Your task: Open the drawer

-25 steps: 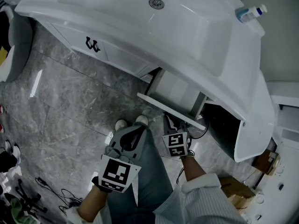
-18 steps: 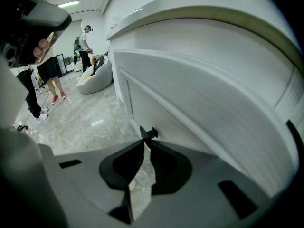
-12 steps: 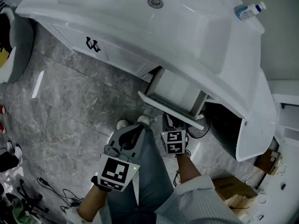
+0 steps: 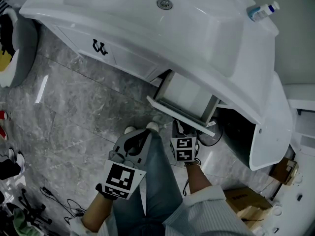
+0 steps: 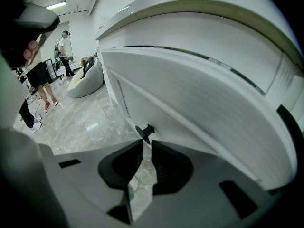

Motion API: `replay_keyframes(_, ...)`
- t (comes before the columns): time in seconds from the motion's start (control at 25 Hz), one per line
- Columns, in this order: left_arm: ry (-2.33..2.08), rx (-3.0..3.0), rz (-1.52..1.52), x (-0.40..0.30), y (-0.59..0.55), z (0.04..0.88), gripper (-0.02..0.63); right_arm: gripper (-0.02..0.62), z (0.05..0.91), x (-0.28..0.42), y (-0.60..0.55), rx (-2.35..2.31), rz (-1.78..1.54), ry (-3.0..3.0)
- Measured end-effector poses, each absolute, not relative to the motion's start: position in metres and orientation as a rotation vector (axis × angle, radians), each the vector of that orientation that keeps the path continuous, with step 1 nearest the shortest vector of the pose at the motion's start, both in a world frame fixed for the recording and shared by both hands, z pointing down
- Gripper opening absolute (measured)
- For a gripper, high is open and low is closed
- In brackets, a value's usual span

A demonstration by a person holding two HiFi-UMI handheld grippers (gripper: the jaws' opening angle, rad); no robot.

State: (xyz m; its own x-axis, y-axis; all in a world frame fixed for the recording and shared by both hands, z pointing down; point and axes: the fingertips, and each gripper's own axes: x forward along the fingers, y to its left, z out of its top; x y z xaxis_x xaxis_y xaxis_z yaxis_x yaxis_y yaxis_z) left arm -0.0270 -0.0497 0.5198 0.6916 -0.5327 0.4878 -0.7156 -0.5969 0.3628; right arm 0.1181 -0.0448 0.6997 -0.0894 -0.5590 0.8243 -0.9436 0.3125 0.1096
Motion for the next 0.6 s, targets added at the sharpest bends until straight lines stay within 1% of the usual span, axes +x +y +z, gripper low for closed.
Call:
replay_keyframes(0.28,-0.954,2.390,0.448,-0.025,-0.054,0.505,0.017,0.063,0.680,0.111,-0.033,1.362,0.618,-1.785)
replay_keyframes(0.6,-0.991,2.414,0.432,-0.019,-0.066,0.472,0.017,0.061,0.621,0.089,-0.037,1.446,0.719,-1.927)
